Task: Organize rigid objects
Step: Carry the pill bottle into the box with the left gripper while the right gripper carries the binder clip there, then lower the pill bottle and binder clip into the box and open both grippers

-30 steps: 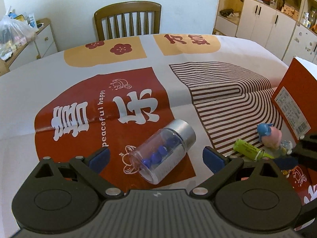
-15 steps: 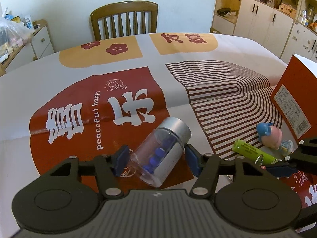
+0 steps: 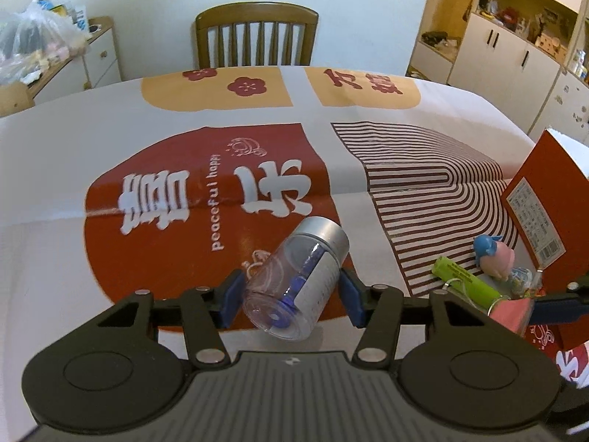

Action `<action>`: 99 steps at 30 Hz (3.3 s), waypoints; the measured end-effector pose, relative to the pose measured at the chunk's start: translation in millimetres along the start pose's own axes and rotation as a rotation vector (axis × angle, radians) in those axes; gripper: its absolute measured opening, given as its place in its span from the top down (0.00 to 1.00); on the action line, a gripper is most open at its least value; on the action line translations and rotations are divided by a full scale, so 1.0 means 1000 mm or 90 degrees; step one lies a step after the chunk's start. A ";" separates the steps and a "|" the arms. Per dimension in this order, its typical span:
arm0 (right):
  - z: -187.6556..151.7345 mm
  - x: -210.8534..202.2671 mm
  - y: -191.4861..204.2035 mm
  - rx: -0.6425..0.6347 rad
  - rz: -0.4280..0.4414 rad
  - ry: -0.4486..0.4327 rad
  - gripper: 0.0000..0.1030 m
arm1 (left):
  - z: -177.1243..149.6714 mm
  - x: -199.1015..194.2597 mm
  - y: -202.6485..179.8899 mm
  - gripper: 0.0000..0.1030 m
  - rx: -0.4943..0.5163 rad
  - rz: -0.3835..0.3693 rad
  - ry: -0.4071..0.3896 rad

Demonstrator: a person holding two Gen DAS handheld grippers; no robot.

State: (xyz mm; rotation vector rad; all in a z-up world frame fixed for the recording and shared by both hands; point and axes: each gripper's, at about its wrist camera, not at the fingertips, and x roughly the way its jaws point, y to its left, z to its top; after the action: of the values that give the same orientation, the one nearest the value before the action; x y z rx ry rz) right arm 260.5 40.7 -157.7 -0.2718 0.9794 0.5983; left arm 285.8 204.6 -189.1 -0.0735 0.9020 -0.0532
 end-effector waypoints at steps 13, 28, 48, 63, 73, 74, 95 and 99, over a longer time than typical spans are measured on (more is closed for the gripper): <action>-0.001 -0.044 0.025 -0.049 0.051 0.020 0.53 | -0.010 -0.044 0.017 0.47 -0.065 -0.005 0.004; 0.006 -0.097 0.040 -0.103 0.094 -0.010 0.53 | 0.003 -0.111 0.007 0.47 -0.062 -0.014 -0.014; -0.013 -0.163 -0.052 -0.143 0.145 0.001 0.53 | 0.038 -0.161 -0.123 0.47 -0.012 -0.053 -0.048; -0.045 -0.183 -0.184 -0.138 0.108 0.030 0.53 | 0.066 -0.125 -0.275 0.47 0.060 -0.077 -0.034; -0.073 -0.169 -0.253 -0.089 0.062 0.043 0.53 | 0.077 -0.071 -0.332 0.47 0.074 -0.067 0.010; -0.075 -0.166 -0.258 -0.086 0.055 0.044 0.53 | 0.077 -0.064 -0.337 0.47 0.078 -0.066 0.015; -0.109 -0.088 -0.301 -0.043 0.060 0.124 0.53 | 0.079 0.063 -0.374 0.47 0.103 -0.036 0.109; -0.110 -0.084 -0.306 -0.035 0.068 0.125 0.52 | 0.076 0.074 -0.379 0.47 0.111 -0.026 0.126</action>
State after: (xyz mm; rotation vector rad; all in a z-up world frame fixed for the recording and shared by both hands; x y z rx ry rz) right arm 329.5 -288.2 -161.2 -0.3327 1.1738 0.7059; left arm 385.5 -175.8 -167.2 0.0774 1.0907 -0.1787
